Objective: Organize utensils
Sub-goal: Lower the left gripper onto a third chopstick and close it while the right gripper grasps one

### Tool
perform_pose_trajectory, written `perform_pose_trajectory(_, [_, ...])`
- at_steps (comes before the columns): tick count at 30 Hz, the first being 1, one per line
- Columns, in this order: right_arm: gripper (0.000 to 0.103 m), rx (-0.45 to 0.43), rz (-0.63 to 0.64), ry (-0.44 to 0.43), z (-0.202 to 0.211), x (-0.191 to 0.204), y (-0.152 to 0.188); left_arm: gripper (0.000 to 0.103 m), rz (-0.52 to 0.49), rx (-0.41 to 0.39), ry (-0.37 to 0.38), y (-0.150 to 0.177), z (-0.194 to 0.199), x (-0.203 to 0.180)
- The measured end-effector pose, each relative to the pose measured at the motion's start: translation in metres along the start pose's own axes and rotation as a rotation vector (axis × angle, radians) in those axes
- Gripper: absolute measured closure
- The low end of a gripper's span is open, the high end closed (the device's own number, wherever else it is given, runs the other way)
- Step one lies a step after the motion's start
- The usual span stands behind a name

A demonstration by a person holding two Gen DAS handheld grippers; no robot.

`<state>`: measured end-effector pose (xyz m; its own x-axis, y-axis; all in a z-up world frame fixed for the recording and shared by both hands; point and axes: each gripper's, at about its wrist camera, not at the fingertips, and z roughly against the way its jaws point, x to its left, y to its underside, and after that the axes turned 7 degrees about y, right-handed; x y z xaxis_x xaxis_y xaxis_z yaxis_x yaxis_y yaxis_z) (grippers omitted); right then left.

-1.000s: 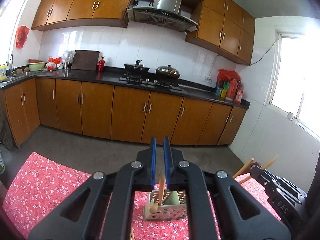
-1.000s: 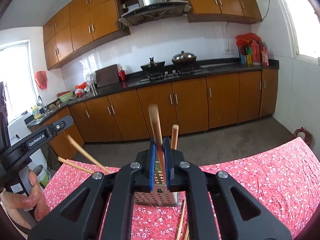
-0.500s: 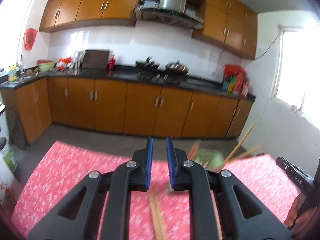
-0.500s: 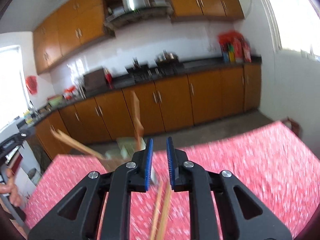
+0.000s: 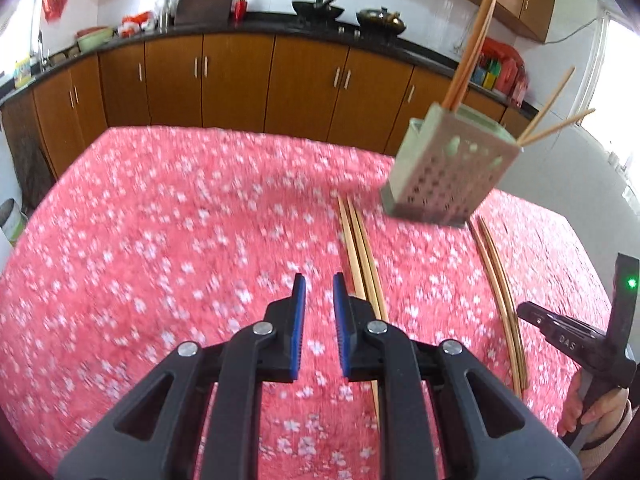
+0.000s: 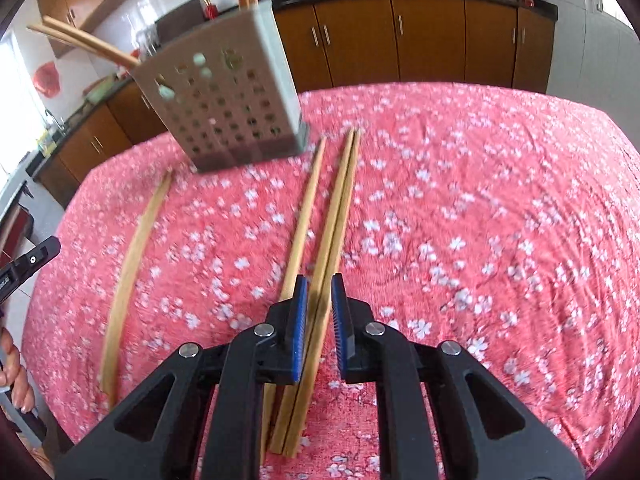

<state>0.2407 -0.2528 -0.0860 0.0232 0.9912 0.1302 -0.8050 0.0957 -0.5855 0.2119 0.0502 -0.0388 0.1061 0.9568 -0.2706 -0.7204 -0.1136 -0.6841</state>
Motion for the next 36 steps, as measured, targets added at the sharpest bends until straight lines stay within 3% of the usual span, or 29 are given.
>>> perform_pose_trajectory(14, [0.095, -0.025, 0.028, 0.136, -0.005, -0.016, 0.008, 0.087, -0.001, 0.115, 0.081, 0.020, -0.032, -0.014])
perform_pose_trajectory(20, [0.095, -0.027, -0.003, 0.121, -0.004, -0.024, 0.006, 0.089, -0.039, 0.168, 0.098, 0.031, -0.045, -0.027])
perform_pose_trajectory(30, [0.095, -0.038, -0.009, 0.134, -0.003, -0.024, 0.007, 0.095, -0.087, 0.167, -0.008, 0.028, -0.059, -0.026])
perform_pose_trajectory(36, [0.095, -0.042, -0.034, 0.147, -0.002, -0.036, 0.005, 0.095, -0.002, 0.127, -0.077, 0.003, -0.069, 0.009])
